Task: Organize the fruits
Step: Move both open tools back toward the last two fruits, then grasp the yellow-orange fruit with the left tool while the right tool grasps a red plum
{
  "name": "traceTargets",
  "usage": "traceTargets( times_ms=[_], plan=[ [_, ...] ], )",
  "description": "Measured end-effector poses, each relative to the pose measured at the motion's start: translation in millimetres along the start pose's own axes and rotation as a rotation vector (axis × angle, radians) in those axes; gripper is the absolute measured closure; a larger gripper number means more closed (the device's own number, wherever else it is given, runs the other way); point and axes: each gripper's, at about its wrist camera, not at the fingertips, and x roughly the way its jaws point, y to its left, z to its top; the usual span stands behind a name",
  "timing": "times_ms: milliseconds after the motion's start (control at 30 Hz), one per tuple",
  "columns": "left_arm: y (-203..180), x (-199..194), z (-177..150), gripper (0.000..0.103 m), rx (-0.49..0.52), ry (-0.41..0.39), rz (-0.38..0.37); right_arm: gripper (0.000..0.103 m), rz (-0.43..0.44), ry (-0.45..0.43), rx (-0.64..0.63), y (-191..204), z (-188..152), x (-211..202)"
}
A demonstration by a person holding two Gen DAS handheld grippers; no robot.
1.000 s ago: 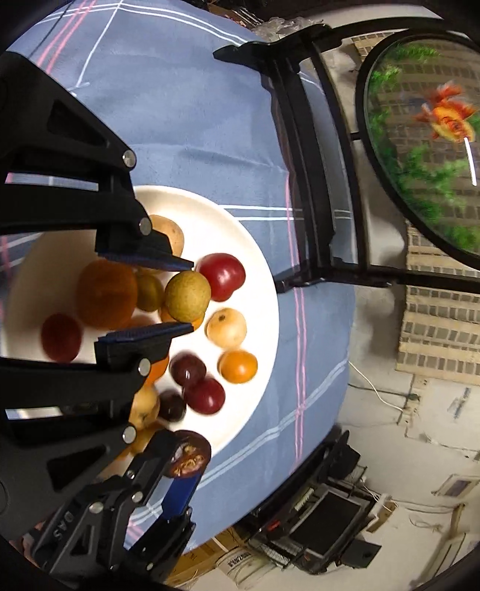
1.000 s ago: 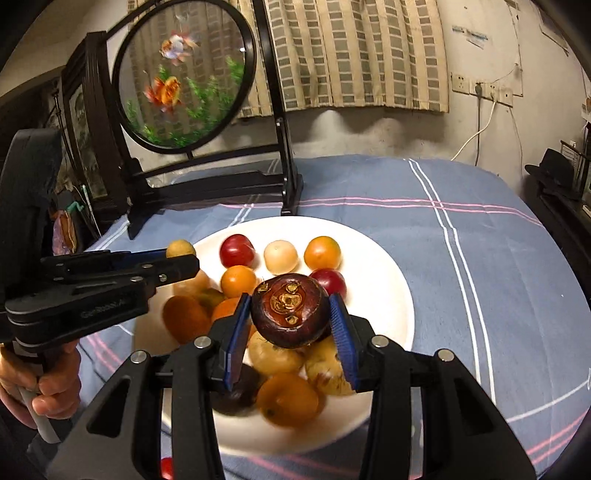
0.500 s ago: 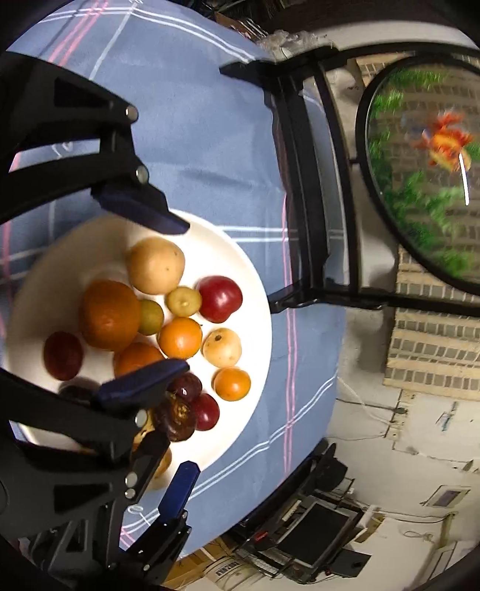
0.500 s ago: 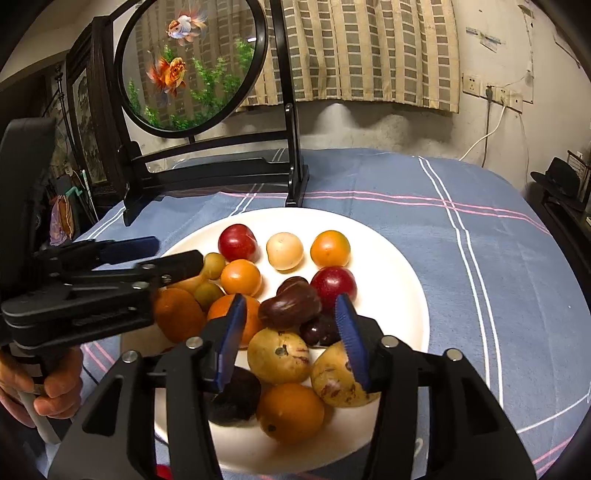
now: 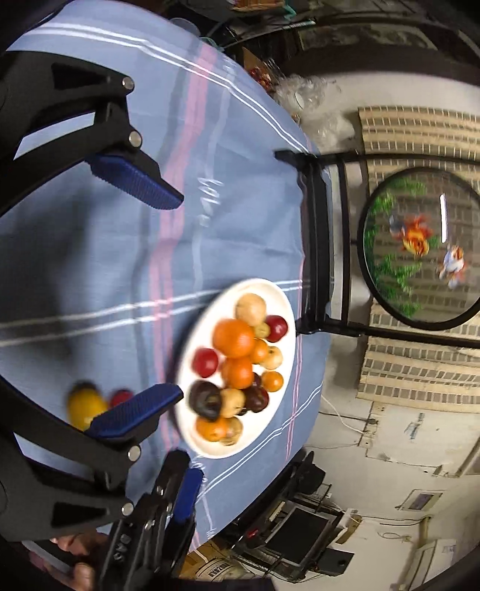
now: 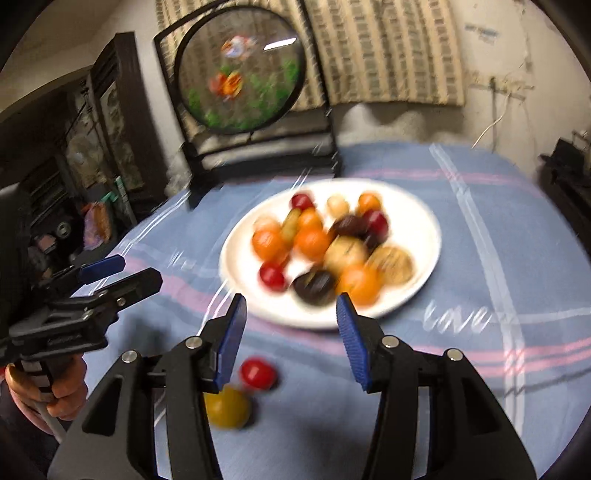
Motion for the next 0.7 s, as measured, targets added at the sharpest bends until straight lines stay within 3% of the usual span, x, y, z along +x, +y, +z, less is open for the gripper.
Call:
traceTargets(
  times_ms=[100,300,700],
  plan=[
    [10,-4,-19,0.006,-0.048,0.056,-0.020,0.051,0.033,0.061,-0.005,11,-9,13],
    [18,-13,-18,0.006,-0.087,0.027,-0.029,0.051,0.030,0.125,0.016,14,-15,33],
    [6,-19,-17,0.006,-0.024,-0.008,-0.006,0.065,0.075,0.203,0.093,8,-19,49]
  ],
)
